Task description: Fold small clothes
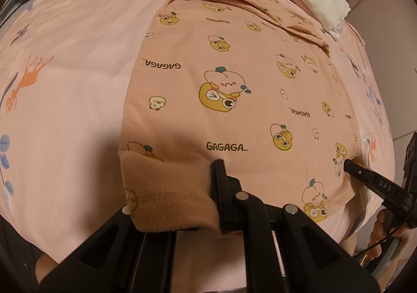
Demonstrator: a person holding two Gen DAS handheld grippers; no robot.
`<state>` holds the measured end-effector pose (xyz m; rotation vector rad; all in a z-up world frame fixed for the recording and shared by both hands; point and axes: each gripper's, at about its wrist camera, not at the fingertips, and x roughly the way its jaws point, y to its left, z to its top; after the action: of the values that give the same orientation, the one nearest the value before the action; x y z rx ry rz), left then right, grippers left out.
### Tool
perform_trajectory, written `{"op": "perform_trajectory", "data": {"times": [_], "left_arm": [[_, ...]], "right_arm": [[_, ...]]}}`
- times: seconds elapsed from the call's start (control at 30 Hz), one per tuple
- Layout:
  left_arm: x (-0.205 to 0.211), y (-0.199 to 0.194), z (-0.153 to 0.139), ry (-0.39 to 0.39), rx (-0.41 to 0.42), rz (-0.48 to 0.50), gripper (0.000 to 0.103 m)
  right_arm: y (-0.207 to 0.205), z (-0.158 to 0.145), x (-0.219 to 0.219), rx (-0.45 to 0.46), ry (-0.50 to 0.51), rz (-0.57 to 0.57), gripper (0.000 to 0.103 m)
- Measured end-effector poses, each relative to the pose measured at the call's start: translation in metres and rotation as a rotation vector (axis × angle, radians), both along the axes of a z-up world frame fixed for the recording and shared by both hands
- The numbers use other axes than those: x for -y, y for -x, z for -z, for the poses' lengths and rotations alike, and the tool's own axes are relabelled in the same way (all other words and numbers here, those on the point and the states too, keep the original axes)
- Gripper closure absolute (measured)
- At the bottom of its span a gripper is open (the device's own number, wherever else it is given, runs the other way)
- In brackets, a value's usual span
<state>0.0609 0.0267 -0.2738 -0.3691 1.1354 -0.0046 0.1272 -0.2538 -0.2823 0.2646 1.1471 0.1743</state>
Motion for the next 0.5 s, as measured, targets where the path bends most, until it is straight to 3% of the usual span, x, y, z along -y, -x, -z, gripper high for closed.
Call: {"op": "perform_trajectory", "data": {"times": [0.17, 0.33, 0.5], "left_arm": [[0.004, -0.004, -0.011, -0.02, 0.019, 0.025, 0.095], [0.015, -0.005, -0.036, -0.086, 0.123, 0.059, 0.095], [0.022, -0.01, -0.067, -0.178, 0.237, 0.064, 0.095]], "right_arm": [[-0.002, -0.006, -0.002, -0.003, 0.008, -0.025, 0.095], [-0.007, -0.02, -0.003, 0.028, -0.033, -0.05, 0.095], [-0.008, -0.049, -0.006, 0.119, -0.062, -0.067, 0.096]]}}
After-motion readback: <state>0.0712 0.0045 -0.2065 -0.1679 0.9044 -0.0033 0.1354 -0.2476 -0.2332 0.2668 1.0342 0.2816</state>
